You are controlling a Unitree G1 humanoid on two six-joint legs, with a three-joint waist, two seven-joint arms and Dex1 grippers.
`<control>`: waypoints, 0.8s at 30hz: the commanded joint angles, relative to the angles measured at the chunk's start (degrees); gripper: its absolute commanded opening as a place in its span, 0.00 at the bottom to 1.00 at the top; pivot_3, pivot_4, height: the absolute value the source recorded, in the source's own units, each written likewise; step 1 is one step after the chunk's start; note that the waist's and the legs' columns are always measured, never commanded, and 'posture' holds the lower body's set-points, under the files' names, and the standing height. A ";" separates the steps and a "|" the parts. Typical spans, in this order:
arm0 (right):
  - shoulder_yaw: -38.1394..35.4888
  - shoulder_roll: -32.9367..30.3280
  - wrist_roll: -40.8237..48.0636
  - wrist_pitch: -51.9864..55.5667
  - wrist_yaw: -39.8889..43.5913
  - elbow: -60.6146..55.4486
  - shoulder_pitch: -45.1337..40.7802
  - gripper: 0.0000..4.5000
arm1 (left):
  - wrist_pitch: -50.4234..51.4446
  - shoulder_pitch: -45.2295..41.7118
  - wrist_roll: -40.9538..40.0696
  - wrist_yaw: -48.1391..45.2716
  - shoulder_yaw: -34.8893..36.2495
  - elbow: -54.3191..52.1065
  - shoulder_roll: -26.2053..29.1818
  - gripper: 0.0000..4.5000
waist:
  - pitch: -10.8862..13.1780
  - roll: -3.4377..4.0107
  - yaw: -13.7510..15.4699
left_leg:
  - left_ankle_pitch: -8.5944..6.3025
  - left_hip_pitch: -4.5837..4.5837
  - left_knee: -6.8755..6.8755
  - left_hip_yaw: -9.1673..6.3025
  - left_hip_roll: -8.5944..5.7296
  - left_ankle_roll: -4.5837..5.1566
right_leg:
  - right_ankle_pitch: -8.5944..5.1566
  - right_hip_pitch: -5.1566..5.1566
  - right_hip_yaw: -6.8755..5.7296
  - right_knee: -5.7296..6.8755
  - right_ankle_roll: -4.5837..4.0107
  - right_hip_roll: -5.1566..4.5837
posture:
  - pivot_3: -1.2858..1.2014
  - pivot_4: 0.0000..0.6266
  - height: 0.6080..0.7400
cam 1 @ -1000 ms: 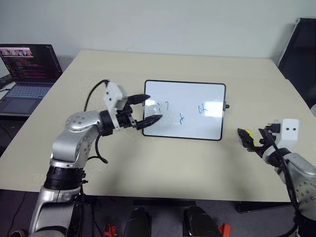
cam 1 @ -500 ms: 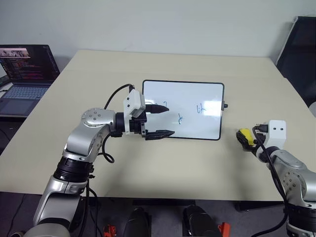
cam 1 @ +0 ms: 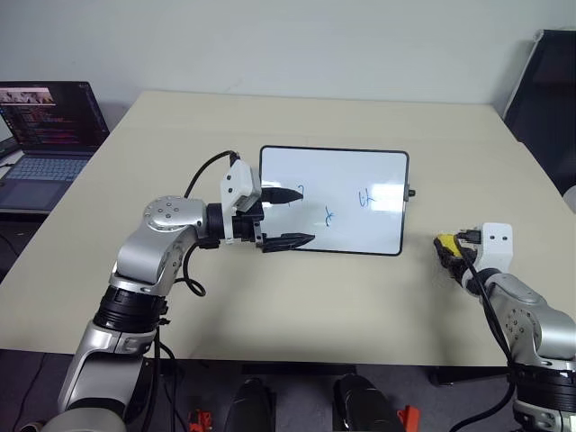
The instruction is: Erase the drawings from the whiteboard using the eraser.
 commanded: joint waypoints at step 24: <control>9.47 -7.06 6.80 12.12 8.56 -28.05 -5.14 0.25 | 5.45 3.20 1.42 12.02 3.38 -5.57 0.49 1.00 | 0.02 0.02 -0.16 | 0.00 0.01 0.09 -0.02 0.00 0.00 | -0.01 0.02 0.02 0.04 0.01 0.00 | 0.52 0.24 1.00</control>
